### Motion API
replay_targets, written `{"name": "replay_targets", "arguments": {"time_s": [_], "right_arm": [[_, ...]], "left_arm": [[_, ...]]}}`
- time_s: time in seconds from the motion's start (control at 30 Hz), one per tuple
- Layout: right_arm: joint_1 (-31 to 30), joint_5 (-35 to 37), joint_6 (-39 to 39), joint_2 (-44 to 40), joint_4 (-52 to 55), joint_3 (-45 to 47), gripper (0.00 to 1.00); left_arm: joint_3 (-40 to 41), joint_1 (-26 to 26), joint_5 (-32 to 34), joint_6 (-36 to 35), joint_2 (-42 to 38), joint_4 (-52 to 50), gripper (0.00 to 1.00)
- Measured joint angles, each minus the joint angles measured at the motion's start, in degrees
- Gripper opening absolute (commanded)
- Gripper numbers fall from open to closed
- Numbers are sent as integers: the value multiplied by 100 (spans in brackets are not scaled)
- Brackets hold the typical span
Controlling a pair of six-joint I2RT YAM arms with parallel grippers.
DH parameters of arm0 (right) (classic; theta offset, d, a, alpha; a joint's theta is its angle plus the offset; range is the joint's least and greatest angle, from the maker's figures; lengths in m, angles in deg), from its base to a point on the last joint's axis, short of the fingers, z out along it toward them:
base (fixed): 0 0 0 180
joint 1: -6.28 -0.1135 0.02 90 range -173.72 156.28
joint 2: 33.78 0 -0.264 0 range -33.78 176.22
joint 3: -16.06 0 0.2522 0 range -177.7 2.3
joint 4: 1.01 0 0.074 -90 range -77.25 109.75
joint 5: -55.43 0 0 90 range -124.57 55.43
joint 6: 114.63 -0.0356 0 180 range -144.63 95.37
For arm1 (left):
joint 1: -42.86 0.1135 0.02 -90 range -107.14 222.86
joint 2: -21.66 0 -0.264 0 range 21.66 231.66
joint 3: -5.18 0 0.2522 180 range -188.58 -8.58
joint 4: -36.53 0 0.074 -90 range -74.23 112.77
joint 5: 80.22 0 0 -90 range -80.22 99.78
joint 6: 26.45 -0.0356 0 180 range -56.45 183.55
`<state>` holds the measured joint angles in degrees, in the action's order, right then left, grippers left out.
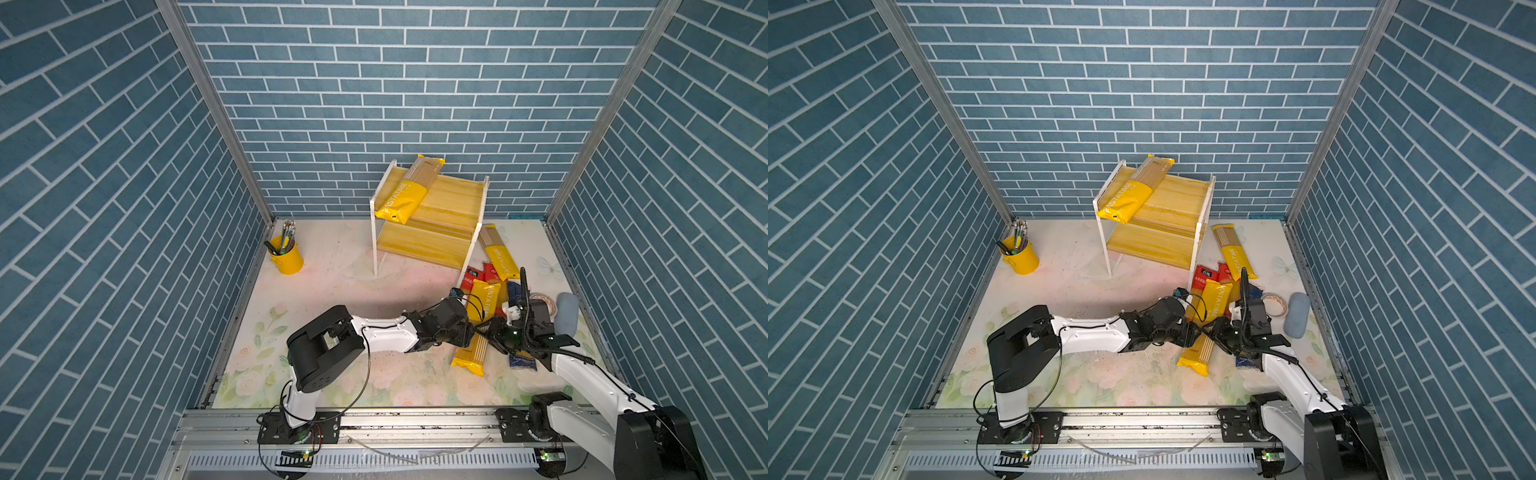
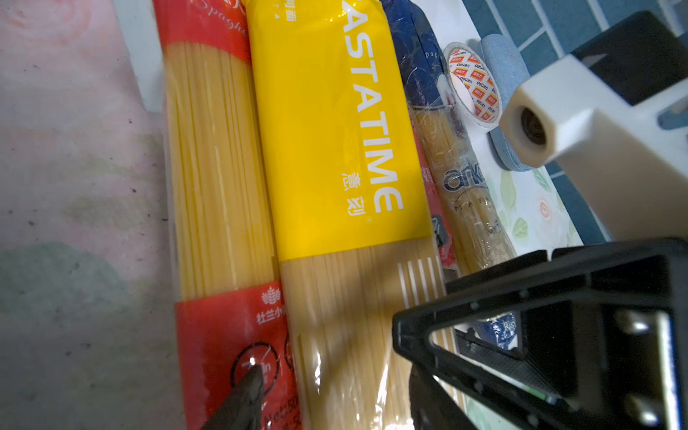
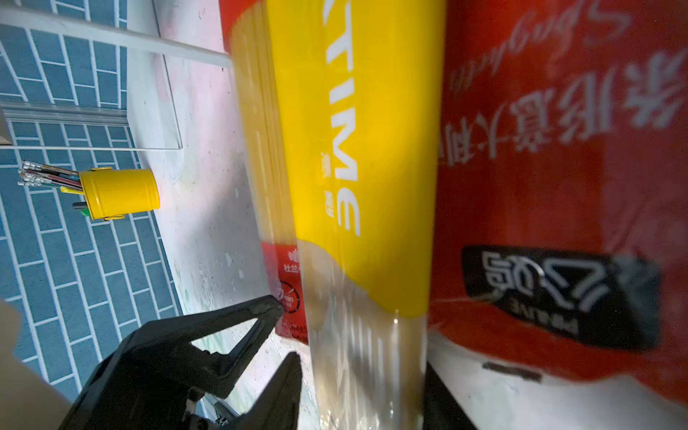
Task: Arrange pasta packages on shelves
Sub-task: Pick up the pasta bag, then place the pasta bag on the shelf.
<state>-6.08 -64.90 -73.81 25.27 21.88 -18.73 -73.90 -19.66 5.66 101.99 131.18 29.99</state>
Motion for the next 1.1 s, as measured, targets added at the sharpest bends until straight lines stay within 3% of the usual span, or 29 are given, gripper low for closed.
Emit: {"name": "replay_targets", "arguments": {"time_s": [0.13, 0.33, 0.47, 0.77, 1.1], "right_arm": [[-2, -92, -166, 385, -623, 267, 44], [-13, -216, -463, 595, -1165, 424, 21], [-13, -254, -614, 356, -1200, 424, 12], [-9, -81, -946, -988, 328, 39, 6], [33, 96, -909, -1307, 1969, -2046, 3]], "left_arm": [[4, -20, -28, 20, 0, 39, 62], [94, -26, -52, 76, 0, 92, 63], [210, 20, -68, 122, -107, 116, 63], [334, 37, 330, -367, -1598, -164, 64], [229, -42, 1067, -973, -2343, -833, 65]]}}
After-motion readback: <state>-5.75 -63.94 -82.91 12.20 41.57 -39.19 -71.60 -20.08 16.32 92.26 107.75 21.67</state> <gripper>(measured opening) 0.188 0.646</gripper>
